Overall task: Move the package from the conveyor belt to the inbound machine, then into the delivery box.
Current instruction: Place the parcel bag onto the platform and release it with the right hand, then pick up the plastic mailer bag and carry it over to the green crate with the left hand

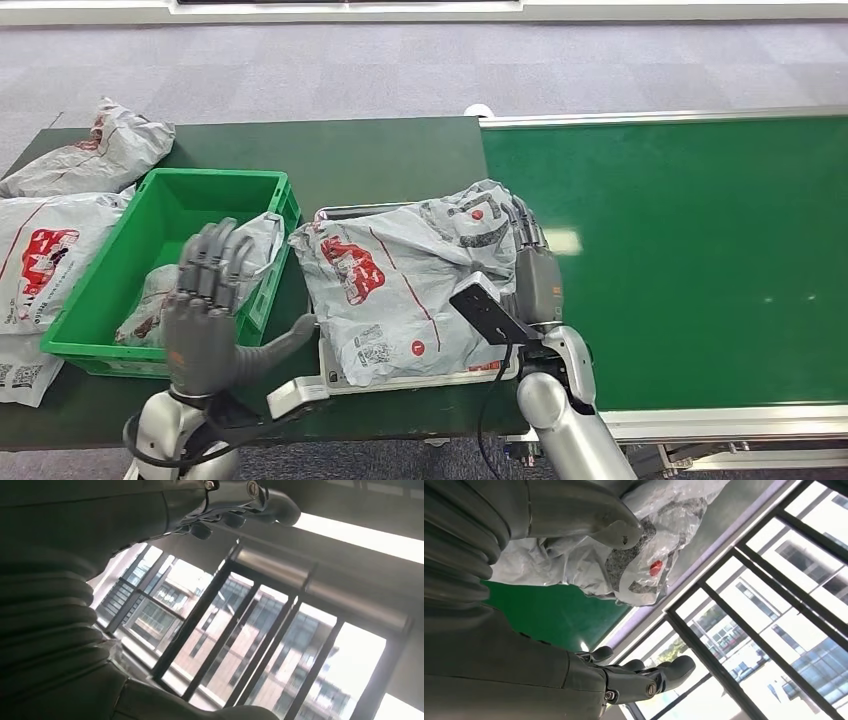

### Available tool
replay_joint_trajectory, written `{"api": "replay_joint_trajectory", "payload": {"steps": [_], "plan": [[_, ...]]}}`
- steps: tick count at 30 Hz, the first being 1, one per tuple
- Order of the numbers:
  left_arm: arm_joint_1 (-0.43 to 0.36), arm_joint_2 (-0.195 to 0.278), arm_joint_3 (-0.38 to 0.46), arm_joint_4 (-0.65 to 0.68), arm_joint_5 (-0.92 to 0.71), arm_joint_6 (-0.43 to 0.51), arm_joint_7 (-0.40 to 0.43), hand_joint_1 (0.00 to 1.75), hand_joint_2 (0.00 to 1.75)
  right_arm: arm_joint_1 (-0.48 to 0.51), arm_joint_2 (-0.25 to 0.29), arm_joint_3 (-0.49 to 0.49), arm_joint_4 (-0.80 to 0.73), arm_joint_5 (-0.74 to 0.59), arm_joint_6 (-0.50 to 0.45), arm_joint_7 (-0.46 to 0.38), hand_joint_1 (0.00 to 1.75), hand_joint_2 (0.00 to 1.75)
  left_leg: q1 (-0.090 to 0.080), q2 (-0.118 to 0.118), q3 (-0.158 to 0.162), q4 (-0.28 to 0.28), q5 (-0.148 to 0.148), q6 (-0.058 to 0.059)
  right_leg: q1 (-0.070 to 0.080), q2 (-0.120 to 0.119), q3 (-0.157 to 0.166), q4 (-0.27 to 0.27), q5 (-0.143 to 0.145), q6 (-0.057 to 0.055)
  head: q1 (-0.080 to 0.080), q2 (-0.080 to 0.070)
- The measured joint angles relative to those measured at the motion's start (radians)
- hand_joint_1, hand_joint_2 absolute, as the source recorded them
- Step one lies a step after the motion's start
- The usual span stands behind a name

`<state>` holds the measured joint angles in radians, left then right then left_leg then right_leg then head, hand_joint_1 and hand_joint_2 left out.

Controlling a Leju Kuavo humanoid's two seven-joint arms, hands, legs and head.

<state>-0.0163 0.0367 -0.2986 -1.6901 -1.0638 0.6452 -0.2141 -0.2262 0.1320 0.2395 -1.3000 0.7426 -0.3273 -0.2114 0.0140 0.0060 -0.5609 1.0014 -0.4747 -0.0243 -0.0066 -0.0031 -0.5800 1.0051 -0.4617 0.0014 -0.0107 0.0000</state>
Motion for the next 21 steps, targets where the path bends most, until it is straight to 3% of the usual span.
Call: {"api": "replay_joint_trajectory", "payload": {"steps": [4, 6, 8, 12, 14, 17, 19, 21], "plan": [[0.023, -0.102, 0.169, -0.08, 0.222, 0.052, -0.354, 0.0, 0.0, -0.001, 0.014, -0.002, 0.002, 0.001, -0.018, -0.031, 0.0, 1.75, 0.0, 0.0, 0.0, 0.0, 0.0, 0.0, 0.0, 0.0, 0.001, 0.0, 0.0, 0.0, 0.0, 0.0], [0.04, -0.155, 0.234, -0.122, 0.286, 0.052, -0.447, 0.0, 0.0, -0.007, 0.022, -0.001, 0.009, 0.0, -0.025, -0.048, 0.0, 1.75, 0.0, 0.0, 0.0, 0.0, 0.0, 0.0, 0.0, 0.0, 0.001, 0.0, 0.0, 0.0, 0.0, 0.0], [0.051, -0.199, 0.28, -0.188, 0.347, 0.053, -0.478, 0.0, 0.0, -0.019, 0.029, 0.002, 0.018, 0.0, -0.036, -0.071, 0.0, 1.75, 0.0, 0.0, -0.001, 0.0, 0.0, 0.0, 0.0, 0.0, 0.0, 0.0, 0.0, 0.0, 0.0, 0.0], [0.05, -0.252, 0.335, -0.366, 0.433, 0.055, -0.486, 0.0, 0.0, -0.058, 0.041, 0.016, 0.026, 0.017, -0.102, -0.122, 0.0, 1.75, 0.0, -0.001, 0.0, 0.0, 0.0, 0.0, 0.0, -0.001, 0.0, 0.0, 0.0, 0.0, 0.0, 0.0], [0.048, -0.258, 0.339, -0.365, 0.379, 0.05, -0.47, 0.0, 0.0, -0.061, 0.044, 0.027, -0.018, 0.056, -0.195, -0.17, 0.0, 1.75, -0.001, -0.003, 0.001, 0.0, 0.001, 0.001, 0.0, -0.004, 0.0, -0.001, 0.0, 0.0, 0.0, 0.0], [0.035, -0.237, 0.284, -0.273, 0.237, 0.004, -0.32, 0.0, 0.0, -0.024, 0.083, 0.013, -0.231, 0.207, -0.341, -0.37, 0.0, 1.75, -0.001, -0.004, 0.0, 0.001, 0.002, 0.0, -0.001, -0.005, -0.001, 0.0, 0.0, 0.0, 0.0, 0.0], [0.001, -0.198, 0.215, -0.201, 0.198, -0.052, -0.192, 0.0, 0.0, -0.005, 0.122, -0.006, -0.45, 0.326, -0.37, -0.468, 0.0, 1.75, -0.001, -0.004, -0.001, 0.001, 0.002, 0.0, -0.001, -0.005, -0.002, 0.0, 0.001, -0.001, 0.0, 0.0], [-0.049, -0.151, 0.143, -0.122, 0.217, -0.123, -0.107, 0.0, 0.0, -0.013, 0.138, -0.009, -0.685, 0.42, -0.375, -0.485, 0.0, 0.87, -0.001, -0.005, -0.002, 0.0, 0.002, 0.0, -0.001, -0.006, -0.002, 0.0, 0.001, -0.001, 0.0, 0.0]]}}
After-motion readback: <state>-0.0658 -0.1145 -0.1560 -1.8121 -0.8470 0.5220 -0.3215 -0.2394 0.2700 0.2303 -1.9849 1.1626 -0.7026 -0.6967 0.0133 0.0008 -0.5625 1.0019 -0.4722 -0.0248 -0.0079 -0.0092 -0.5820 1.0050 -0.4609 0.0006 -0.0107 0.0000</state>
